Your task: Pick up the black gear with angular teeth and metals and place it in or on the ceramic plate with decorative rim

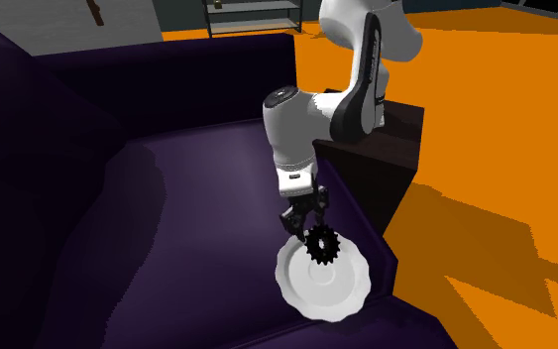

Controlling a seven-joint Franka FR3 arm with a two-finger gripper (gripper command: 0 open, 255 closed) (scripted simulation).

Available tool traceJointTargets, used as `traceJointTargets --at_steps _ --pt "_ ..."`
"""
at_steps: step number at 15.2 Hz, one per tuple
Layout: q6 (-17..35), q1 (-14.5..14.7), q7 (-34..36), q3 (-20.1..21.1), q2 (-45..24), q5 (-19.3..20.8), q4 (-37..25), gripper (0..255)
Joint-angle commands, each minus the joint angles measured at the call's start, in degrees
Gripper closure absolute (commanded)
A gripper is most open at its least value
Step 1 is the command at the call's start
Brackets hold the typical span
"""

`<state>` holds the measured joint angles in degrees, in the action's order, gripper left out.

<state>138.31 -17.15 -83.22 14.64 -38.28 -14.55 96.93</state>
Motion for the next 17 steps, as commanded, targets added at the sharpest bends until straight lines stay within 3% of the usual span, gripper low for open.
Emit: traceJointTargets --at_steps 1,17 --pt "-0.45 1.53 1.61 -0.30 -2.27 0.71 -3.15 255" --pt "5.63 2.10 -0.44 -0.59 -10.72 0.79 -5.22 255"
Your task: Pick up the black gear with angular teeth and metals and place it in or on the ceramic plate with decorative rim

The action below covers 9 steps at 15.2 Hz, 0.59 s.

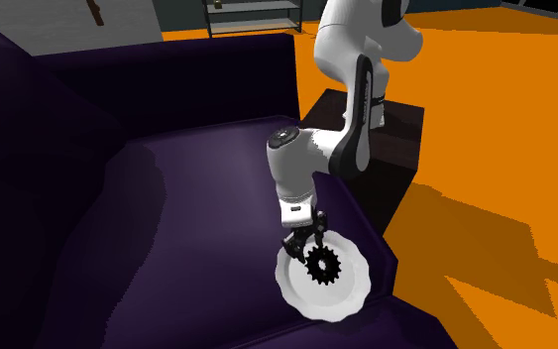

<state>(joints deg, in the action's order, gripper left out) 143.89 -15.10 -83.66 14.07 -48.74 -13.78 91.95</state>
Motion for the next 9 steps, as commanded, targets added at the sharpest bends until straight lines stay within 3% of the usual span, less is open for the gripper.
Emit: traceJointTargets --at_steps 1,6,7,9 --pt "0.04 0.05 -0.01 -0.01 -0.26 0.03 -0.24 255" --pt "0.04 0.05 -0.01 -0.01 -0.26 0.03 -0.24 255" --pt "0.04 0.06 -0.01 -0.01 -0.26 0.02 -0.24 0" --pt "0.05 0.05 -0.01 -0.01 -0.26 0.02 -0.24 0"
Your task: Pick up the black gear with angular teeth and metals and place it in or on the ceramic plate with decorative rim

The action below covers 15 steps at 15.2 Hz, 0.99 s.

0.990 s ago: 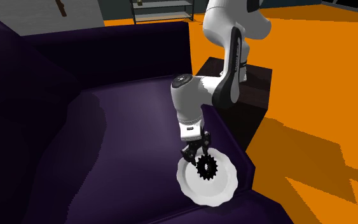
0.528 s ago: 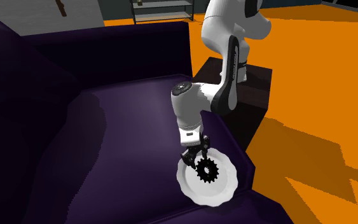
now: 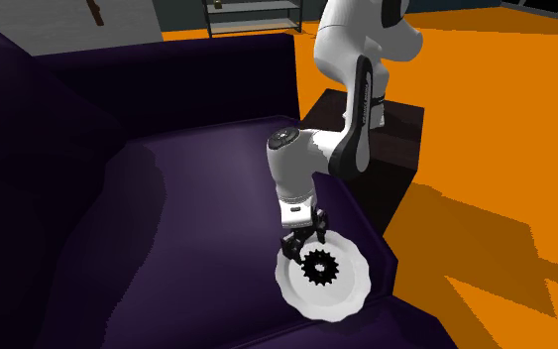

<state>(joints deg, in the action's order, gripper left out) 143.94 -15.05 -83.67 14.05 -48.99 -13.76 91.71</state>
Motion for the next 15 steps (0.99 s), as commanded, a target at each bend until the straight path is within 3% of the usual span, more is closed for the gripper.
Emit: traceJointTargets --at_steps 1,7,15 --pt "0.00 0.00 0.00 0.00 0.00 0.00 0.00 0" --pt "-3.55 -1.84 -0.27 0.28 6.05 -0.36 2.79 0" --pt "-3.55 -1.84 -0.28 0.27 6.05 -0.36 2.79 0"
